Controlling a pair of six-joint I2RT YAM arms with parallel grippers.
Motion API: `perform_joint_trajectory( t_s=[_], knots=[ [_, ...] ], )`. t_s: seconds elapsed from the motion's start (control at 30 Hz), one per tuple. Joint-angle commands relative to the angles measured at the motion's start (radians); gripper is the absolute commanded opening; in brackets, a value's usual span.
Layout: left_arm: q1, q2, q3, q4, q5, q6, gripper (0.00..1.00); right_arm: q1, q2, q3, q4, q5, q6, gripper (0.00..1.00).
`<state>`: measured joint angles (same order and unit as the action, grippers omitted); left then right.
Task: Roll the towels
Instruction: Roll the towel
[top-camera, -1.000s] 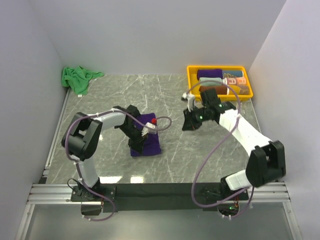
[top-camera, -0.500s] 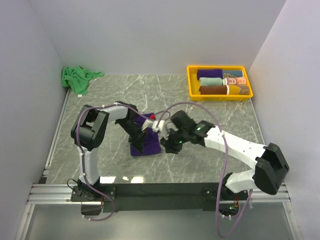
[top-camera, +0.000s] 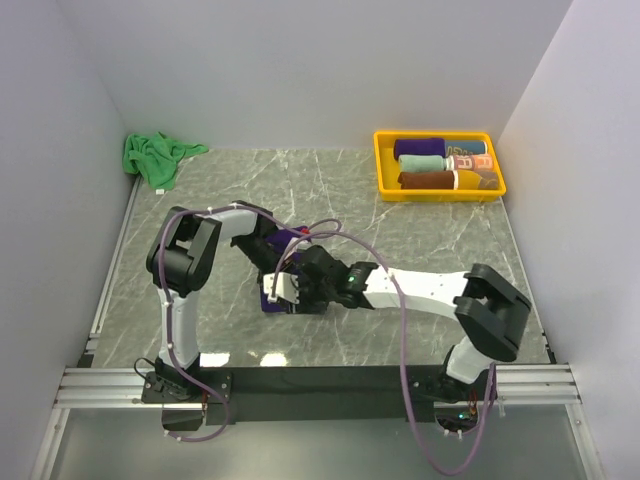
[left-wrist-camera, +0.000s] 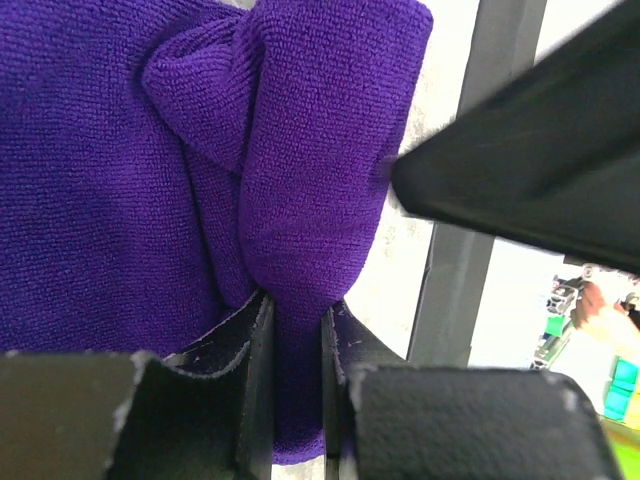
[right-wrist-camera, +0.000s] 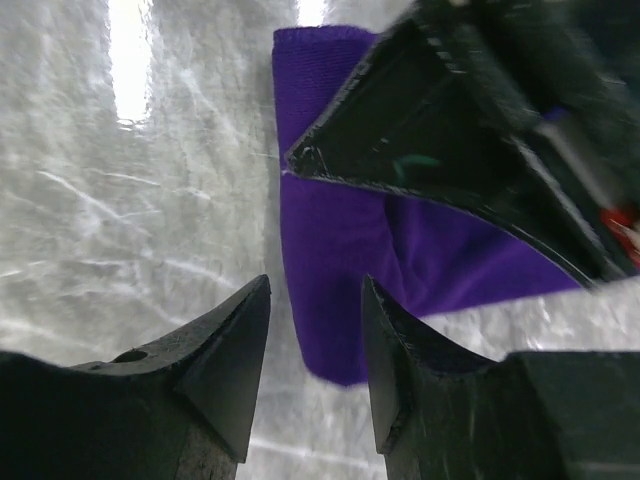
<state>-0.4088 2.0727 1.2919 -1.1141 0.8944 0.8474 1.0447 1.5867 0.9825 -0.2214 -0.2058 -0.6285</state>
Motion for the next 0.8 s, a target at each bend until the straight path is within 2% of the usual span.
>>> perform_joint_trajectory(
  t_s=[0.0, 0.13, 0.23, 0.27, 0.37, 0.5, 0.7, 0.77],
  knots=[
    [-0.007, 0.087, -0.034, 0.138, -0.192, 0.047, 0.01, 0.008, 0.039, 0.051, 0.060, -0.049, -0.071, 0.49],
    [0.001, 0.082, -0.040, 0.143, -0.192, 0.045, 0.01, 0.008, 0.091, 0.022, 0.080, -0.050, -0.108, 0.47],
    [0.008, 0.072, -0.043, 0.139, -0.177, 0.047, 0.02, 0.006, 0.139, 0.035, 0.056, -0.055, -0.105, 0.38],
    [0.010, 0.069, -0.048, 0.142, -0.170, 0.047, 0.02, 0.005, 0.148, 0.039, 0.047, -0.063, -0.105, 0.31],
    [0.016, 0.053, -0.052, 0.145, -0.167, 0.048, 0.04, 0.005, 0.200, 0.073, -0.012, -0.089, -0.099, 0.20],
    [0.028, 0.029, -0.055, 0.134, -0.152, 0.055, 0.13, -0.003, 0.249, 0.119, -0.120, -0.142, -0.082, 0.02],
    [0.091, -0.039, -0.062, 0.132, -0.103, 0.026, 0.25, -0.031, 0.298, 0.218, -0.332, -0.291, -0.053, 0.00],
    [0.113, -0.077, -0.069, 0.140, -0.074, 0.015, 0.33, -0.037, 0.312, 0.252, -0.377, -0.354, -0.040, 0.00]
  ],
)
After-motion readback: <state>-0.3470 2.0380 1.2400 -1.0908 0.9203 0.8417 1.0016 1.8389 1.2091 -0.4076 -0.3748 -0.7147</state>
